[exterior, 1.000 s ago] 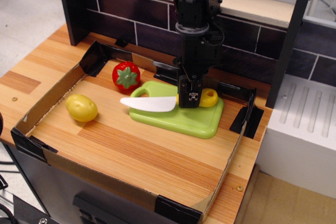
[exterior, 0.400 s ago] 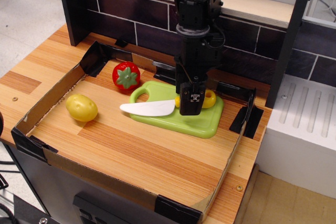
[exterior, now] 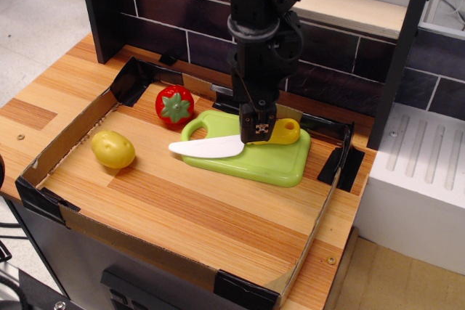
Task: Put knife on cutting board
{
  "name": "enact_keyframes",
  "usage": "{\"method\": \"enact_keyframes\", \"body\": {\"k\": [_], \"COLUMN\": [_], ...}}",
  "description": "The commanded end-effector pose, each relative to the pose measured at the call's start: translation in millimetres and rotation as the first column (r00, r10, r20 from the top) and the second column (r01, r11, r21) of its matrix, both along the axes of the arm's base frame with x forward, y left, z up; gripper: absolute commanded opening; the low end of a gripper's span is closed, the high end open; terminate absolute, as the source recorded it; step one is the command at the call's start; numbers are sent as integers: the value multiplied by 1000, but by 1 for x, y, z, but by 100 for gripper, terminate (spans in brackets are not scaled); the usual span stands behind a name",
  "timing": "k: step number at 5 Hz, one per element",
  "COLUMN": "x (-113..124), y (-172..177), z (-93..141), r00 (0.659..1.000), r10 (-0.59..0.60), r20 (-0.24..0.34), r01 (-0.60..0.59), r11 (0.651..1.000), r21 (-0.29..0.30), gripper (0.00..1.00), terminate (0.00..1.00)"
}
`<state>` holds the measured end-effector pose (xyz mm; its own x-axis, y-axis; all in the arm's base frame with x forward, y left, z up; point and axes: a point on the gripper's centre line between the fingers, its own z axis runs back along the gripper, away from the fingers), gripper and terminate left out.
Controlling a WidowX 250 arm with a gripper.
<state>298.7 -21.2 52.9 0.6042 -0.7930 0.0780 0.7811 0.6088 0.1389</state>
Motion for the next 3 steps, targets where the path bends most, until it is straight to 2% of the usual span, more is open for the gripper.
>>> {"method": "enact_keyframes", "body": {"k": [1, 2, 3], "x": [-30, -30, -30], "y": [11, 11, 11], "z": [55, 55, 55], "r00": [994, 994, 994], "r10": [-5, -5, -5], "r20": [111, 111, 111], "r01": [12, 12, 12], "r11": [998, 998, 998], "r21": [-61, -61, -61], "gripper": [100, 100, 100], "terminate": [0, 0, 100]}}
